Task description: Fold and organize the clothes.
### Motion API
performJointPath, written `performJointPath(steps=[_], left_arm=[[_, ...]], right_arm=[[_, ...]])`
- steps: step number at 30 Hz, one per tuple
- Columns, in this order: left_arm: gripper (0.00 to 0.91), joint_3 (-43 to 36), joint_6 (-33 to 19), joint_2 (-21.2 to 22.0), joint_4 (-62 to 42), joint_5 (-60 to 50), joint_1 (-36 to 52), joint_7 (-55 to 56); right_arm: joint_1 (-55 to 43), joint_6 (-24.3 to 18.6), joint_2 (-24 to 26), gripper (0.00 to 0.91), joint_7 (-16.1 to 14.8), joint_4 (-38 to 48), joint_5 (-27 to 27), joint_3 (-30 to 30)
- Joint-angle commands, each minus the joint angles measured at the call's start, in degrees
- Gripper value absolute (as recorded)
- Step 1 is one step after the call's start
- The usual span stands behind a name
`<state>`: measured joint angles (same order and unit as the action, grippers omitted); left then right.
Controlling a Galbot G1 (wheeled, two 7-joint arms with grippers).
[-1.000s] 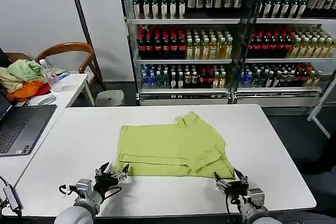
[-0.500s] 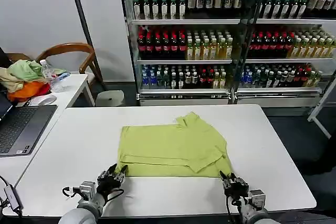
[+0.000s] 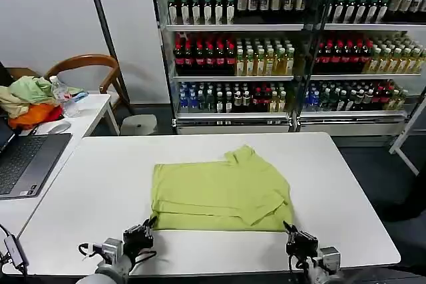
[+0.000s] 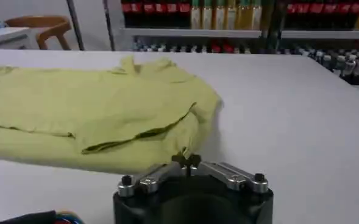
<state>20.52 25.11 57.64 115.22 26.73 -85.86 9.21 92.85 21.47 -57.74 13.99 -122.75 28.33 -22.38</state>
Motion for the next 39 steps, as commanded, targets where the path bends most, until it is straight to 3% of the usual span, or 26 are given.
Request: performJointPath(steps=[1,4,11,12,13,25,29,33,39], left_arm=[[0.040,4.1,-1.3,-1.2,8.7,-3.7,-13.7,1.5],[0.050,5.5,-3.8,-1.3,9.0,-5.0,-16.8,2.0],[0.050,7.1,-3.8,-2.0,9.3,-4.5,-18.0,2.0],[0.383,7.0,-3.8,-1.9,9.1,-4.6,-17.6,2.2],[0.907,6.9,-3.7,-1.9,9.0,-4.8,-17.3,2.6],[0.907,8.1,-1.4,-3.3,13.7,-2.2,-15.2,1.2],[0.907,9.4,-1.5,-4.2,15.6,0.8,-13.4,1.0],[0.907,8.5,-1.6,-4.3,12.9,3.4,-7.4,-0.1],[0.907,5.4,-2.3,-4.6,2.0,6.1,4.0,-1.6]], right_arm=[[10.1,-0.9,0.7,0.000,-0.3,-5.9,-2.4,-2.4],[11.5,-1.5,0.7,0.000,-0.4,-6.2,-3.8,-2.4],[12.8,-1.8,0.3,0.000,0.2,-7.3,-6.3,-0.9],[12.6,-1.8,0.3,0.071,0.2,-7.2,-6.6,-0.8],[12.6,-1.8,0.3,0.907,0.3,-7.2,-6.7,-0.8],[15.7,1.1,2.1,0.907,0.2,-13.4,-6.1,-6.5],[15.8,2.0,3.5,0.907,0.0,-17.1,-1.9,-10.9],[3.0,6.0,2.9,0.907,0.5,-15.3,3.6,-11.2],[-18.3,9.1,4.0,0.907,1.5,-2.9,5.9,-0.5]])
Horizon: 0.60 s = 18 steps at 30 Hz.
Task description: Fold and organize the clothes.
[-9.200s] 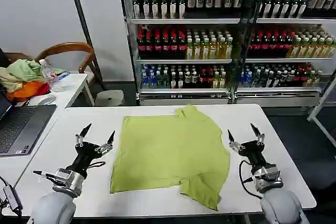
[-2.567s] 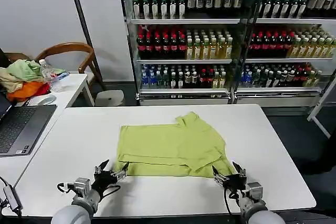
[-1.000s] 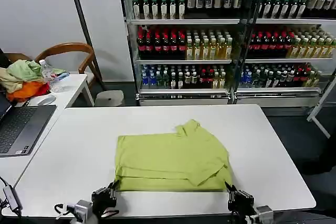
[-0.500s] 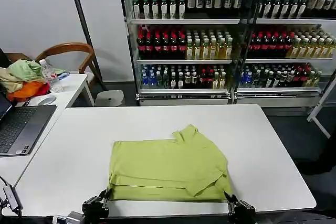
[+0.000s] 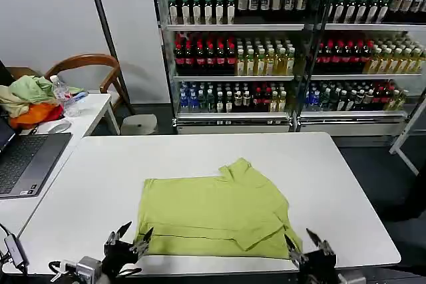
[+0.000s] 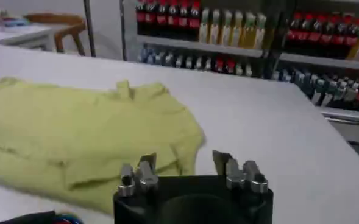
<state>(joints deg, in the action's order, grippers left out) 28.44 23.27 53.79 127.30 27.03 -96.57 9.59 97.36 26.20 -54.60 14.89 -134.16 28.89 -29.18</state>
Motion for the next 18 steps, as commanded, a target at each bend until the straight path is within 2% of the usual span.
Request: performJointPath(steps=[1,7,10,14,18], left_arm=[[0.907,-2.9,-1.4,-1.0,-13.6,5.8,17.1,-3.1],[0.907,-4.5,-2.3,-2.8,-19.5,8.8,23.1,-4.3],[0.907,-5.1,-2.1,-3.7,-21.0,9.4,25.4,-4.8],[0.907,-6.3,-2.2,-4.1,-23.6,10.1,27.8,-5.4],[0.907,-8.6,-2.1,-3.5,-26.8,10.9,31.1,-5.7]], right_arm=[[-26.6,4.8,0.6,0.907,0.5,10.9,5.3,8.4],[-40.2,4.2,-2.8,0.907,0.2,22.3,5.3,17.4],[-45.7,4.6,-4.9,0.907,1.1,26.0,5.8,20.7],[-50.2,5.7,-7.2,0.907,2.0,29.3,5.8,23.4],[-54.7,6.5,-10.1,0.907,0.8,36.1,4.9,26.2]])
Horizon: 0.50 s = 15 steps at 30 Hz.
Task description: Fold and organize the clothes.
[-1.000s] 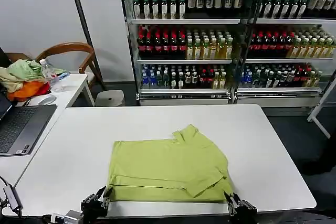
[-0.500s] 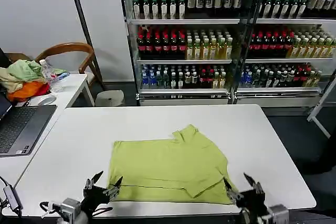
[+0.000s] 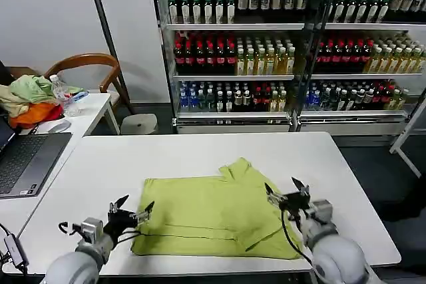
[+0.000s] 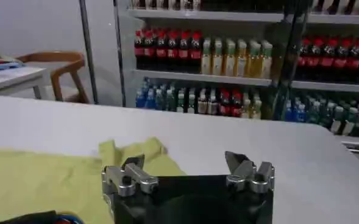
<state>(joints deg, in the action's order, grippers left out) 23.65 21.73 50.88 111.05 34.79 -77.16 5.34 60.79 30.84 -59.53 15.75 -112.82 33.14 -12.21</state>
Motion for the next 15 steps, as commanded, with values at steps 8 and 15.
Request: performJointPath(steps=[8,15], left_arm=[[0.907,-9.7,-1.8,0.2,-18.4,3.2,18.9,-2.7],[0.907,-12.4,-1.7,0.6,-22.5,3.1,22.8,-3.5]], right_arm=[[-24.0,1.3,-11.3,0.907,-1.3,29.6,-3.0,11.8],[-27.1,-1.5,-15.6,0.907,-2.1,38.7,-3.7,11.6]])
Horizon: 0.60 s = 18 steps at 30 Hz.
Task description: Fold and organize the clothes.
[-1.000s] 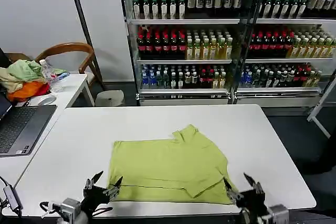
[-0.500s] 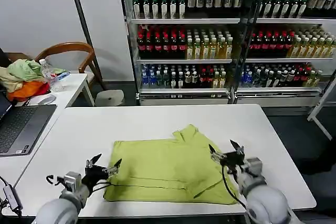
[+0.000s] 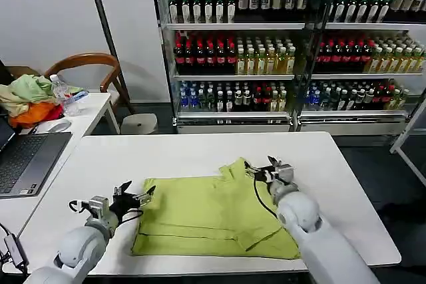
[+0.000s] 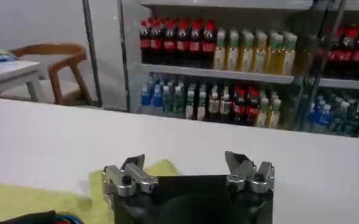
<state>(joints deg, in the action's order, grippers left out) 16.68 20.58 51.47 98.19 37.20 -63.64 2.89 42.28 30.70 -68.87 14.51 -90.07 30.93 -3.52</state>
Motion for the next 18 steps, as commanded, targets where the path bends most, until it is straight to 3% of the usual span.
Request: performJointPath(steps=[1,7,18], left_arm=[[0.907,-5.5,-0.6,0.0,-9.9,0.7,9.6,-1.2],[0.907,-6.2,-0.6,0.0,-12.5,0.6,11.1,-1.8],[0.907,-7.0,-0.5,0.6,-13.2,0.2,11.6,-1.9]], right_arm=[[-8.8,-1.6,-6.6,0.907,-1.1,16.7,-1.3,3.0],[-9.5,-2.6,-8.4,0.907,-2.7,19.6,-0.1,3.7],[-8.9,-2.7,-8.9,0.907,-1.9,20.8,0.9,4.5]])
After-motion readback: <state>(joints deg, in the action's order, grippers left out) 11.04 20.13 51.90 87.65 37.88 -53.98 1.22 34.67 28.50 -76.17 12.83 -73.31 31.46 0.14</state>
